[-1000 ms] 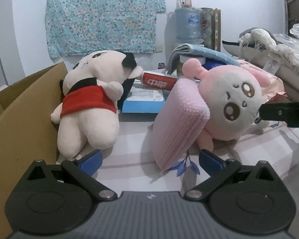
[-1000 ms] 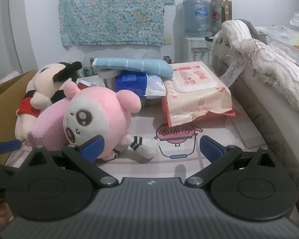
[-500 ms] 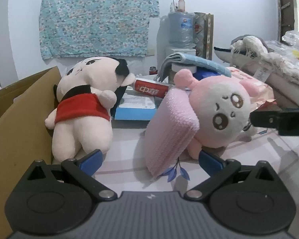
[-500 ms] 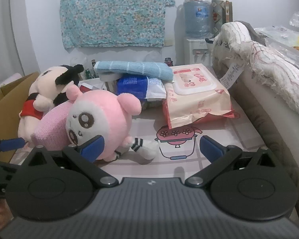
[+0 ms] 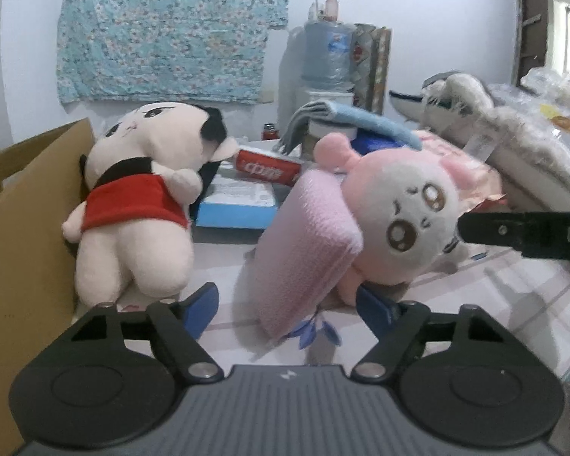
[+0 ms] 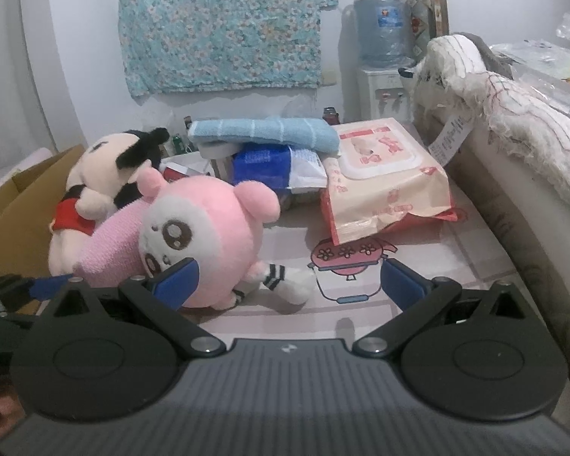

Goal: Organize soft objects
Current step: 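Close the left tool on the pink cushion while the right tool grasps the pink bunny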

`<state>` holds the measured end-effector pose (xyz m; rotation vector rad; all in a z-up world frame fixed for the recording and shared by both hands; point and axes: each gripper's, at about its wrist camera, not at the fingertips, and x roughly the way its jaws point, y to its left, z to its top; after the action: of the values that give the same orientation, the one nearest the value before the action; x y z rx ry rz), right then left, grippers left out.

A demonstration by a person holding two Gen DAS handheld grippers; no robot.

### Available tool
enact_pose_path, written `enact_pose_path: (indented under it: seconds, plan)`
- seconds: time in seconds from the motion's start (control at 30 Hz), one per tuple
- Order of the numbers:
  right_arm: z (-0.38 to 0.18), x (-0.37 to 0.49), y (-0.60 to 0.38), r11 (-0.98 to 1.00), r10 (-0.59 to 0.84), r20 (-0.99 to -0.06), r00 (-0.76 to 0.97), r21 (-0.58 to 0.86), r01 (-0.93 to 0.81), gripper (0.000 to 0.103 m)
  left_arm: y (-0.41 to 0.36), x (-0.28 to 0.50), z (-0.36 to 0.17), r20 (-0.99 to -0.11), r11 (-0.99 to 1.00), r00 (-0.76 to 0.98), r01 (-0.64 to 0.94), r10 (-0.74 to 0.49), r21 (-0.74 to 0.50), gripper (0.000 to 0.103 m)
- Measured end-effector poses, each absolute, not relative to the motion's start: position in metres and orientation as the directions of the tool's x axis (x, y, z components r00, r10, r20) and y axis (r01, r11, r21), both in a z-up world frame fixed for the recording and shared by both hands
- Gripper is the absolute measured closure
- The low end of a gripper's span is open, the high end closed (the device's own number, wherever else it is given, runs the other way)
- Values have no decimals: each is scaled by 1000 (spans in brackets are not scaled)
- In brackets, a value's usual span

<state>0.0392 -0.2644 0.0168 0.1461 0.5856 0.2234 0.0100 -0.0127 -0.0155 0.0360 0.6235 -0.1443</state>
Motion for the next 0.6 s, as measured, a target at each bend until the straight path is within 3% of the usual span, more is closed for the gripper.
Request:
enact_pose_path:
  seconds: [0.33,0.6]
  plan:
    - [14,44,-266,964,253,-543,801,215,-158,1,-26,14,-14,-531,981,841,175,-105,84,41]
    - [7,56,-265,945,304,-569,764,280,-168,1,-42,33,-22,-548,966,834,194,-72,168,59]
